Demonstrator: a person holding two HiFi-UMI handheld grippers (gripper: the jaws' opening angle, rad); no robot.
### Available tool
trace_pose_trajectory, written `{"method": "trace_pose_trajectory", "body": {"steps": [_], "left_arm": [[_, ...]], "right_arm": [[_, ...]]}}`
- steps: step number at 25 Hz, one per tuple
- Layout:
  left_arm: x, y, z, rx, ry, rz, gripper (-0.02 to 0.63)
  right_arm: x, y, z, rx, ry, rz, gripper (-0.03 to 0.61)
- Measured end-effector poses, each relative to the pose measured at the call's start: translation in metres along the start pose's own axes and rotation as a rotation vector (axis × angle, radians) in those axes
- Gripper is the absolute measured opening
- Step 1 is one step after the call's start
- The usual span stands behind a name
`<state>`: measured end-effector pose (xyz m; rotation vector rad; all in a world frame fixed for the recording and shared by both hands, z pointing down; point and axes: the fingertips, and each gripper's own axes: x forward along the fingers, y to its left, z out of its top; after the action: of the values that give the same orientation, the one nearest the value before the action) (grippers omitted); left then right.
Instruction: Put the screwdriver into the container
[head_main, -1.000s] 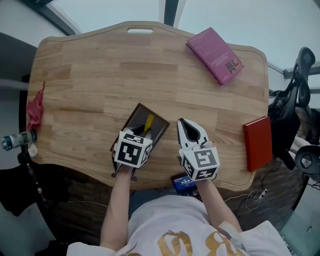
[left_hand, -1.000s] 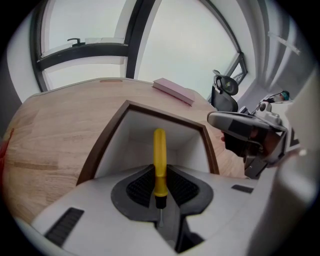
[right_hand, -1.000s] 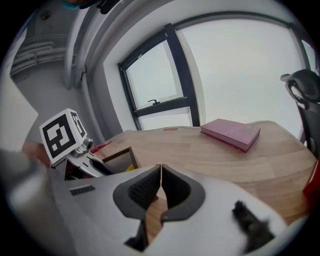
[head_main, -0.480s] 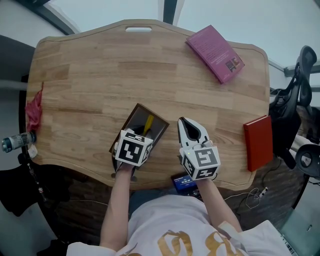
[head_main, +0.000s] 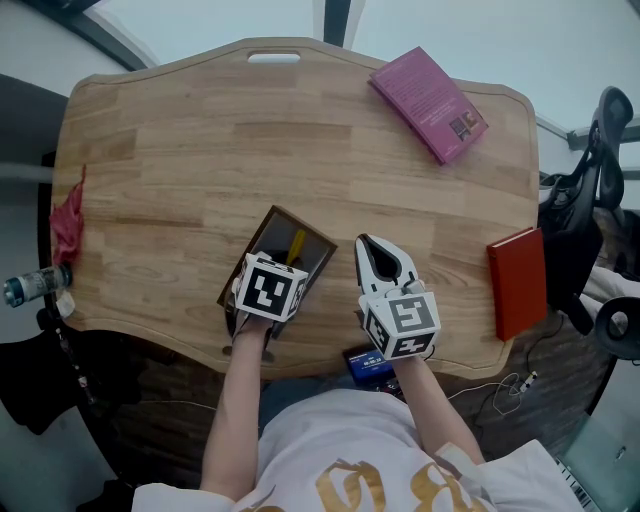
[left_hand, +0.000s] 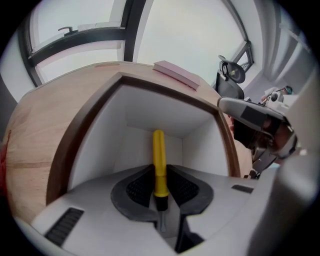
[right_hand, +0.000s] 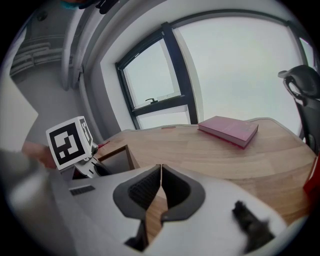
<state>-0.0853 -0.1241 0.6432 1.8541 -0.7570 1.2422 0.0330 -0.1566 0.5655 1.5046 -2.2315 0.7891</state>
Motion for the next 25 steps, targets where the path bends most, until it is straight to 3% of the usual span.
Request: {"method": "trace_pose_trajectory", "body": {"steps": [25], "left_arm": [[-0.002, -0.002, 0.002, -0.005, -0.007, 0.021, 0.124]], "right_arm": [[-0.012, -0.004, 0.003, -0.005, -0.011, -0.008, 0.032]]}}
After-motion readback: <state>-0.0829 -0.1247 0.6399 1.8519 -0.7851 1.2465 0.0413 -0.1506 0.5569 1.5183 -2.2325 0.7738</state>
